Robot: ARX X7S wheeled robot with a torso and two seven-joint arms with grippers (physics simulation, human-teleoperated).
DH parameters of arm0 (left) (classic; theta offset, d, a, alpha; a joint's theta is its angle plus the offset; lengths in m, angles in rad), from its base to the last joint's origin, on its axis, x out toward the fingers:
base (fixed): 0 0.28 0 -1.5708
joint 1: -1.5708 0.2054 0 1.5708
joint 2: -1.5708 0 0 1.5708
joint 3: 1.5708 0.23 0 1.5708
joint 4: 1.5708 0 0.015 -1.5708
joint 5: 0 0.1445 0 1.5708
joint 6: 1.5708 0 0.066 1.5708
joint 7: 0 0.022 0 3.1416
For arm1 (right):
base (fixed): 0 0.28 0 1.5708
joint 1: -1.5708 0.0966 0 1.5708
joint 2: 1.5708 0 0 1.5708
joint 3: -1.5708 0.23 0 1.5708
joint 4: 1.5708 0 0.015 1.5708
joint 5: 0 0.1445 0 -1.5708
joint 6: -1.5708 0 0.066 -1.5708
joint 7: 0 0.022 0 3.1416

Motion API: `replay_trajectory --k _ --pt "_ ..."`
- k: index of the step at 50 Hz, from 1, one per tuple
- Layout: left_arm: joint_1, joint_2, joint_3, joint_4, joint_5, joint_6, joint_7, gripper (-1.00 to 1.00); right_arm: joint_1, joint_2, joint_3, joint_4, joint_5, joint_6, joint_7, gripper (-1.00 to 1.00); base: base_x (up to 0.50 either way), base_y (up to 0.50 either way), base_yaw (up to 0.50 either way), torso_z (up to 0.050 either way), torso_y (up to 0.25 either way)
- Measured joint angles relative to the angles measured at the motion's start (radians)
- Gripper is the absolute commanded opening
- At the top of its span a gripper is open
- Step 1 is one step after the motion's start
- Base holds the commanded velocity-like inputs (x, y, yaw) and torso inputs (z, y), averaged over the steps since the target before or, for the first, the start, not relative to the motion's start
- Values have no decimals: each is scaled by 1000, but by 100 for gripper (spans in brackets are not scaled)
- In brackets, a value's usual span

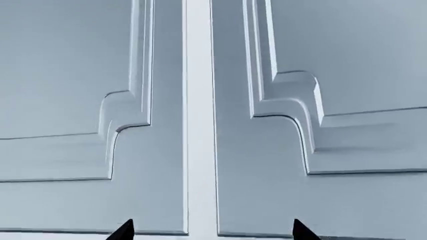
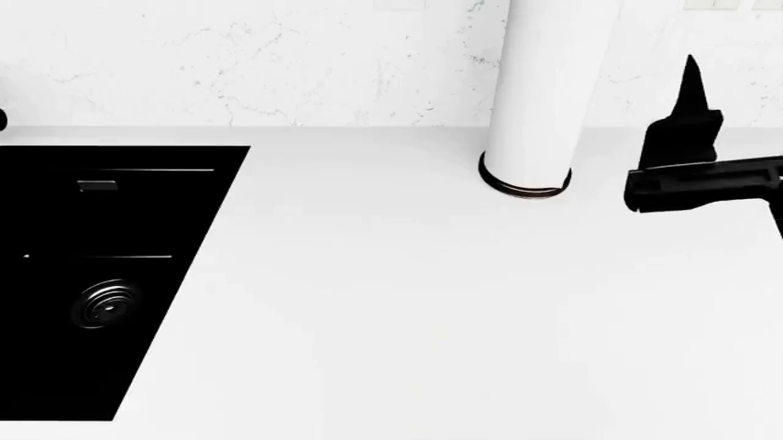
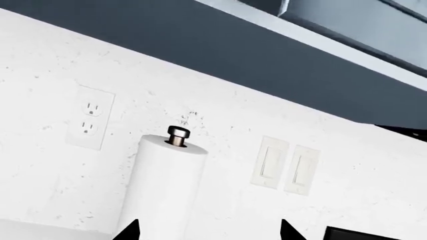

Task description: Pick and place the shaker into the drawer. Then close the cabinet.

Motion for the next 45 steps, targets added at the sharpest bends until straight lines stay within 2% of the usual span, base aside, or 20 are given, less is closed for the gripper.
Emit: replay_trajectory --k 10,16,29,45 --pt "83 -104 -87 148 -225 9 -119 100 85 26 0 -37 106 2 65 100 0 0 0 0 0" --pt "162 -159 -127 231 -309 30 -159 100 140 27 -11 -50 161 8 102 100 0 0 0 0 -2" --pt "300 -240 -183 340 -382 62 -182 100 295 9 -58 -61 276 25 191 100 0 0 0 0 0" --pt "357 -286 -205 393 -421 80 -189 100 645 -74 -195 44 389 86 247 100 0 0 0 0 0"
